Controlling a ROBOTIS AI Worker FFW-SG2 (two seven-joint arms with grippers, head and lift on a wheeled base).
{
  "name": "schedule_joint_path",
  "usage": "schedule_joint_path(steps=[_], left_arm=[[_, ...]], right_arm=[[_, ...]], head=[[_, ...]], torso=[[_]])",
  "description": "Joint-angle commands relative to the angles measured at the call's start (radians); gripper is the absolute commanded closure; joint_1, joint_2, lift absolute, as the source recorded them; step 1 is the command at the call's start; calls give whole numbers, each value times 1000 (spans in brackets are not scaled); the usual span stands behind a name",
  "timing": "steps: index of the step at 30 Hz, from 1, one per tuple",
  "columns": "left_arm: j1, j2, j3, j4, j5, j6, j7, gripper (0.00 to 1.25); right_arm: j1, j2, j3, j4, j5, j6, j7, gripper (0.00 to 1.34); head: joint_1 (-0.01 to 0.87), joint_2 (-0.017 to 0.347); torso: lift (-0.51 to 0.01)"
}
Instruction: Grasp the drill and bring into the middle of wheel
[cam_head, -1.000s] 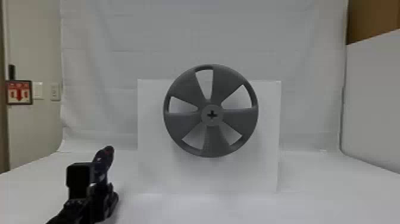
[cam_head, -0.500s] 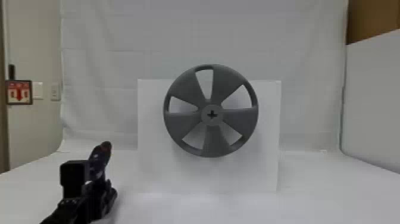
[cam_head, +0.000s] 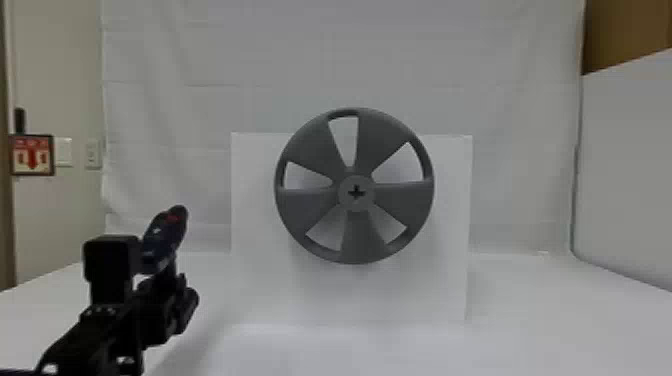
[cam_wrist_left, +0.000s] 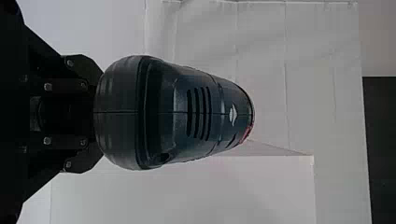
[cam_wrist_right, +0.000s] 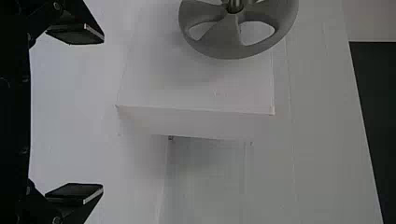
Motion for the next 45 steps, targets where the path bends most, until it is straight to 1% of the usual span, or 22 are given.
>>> schedule_joint_path(steps=[1, 4, 13, 19, 31, 37, 45], left_arm=[[8, 4, -17, -107, 29, 78, 29, 1202], [16, 11, -37, -173, 52, 110, 69, 1202], [36, 30, -87, -343, 139, 199, 152, 1200], [36, 46, -155, -420, 187, 237, 210, 1200], [22, 50, -235, -461, 290, 260, 240, 1200], [11, 52, -285, -463, 307, 262, 243, 1200], [-14, 64, -344, -463, 320, 260, 243, 1200]], right_arm=[[0, 1, -1, 0, 0, 0, 0, 170], [-2, 1, 1, 0, 0, 0, 0, 170], [-5, 3, -2, 0, 2, 0, 0, 171], [-9, 4, -4, 0, 7, 0, 0, 171], [-14, 6, -9, 0, 23, 3, 0, 173], [-15, 7, -10, 0, 31, 5, 0, 173], [-18, 10, -9, 0, 40, 8, 0, 173]], head=[[54, 31], [54, 31], [54, 31], [54, 31], [54, 31], [54, 31], [54, 31]], torso=[[-403], [-403], [-403], [-403], [-403], [-403], [-403]])
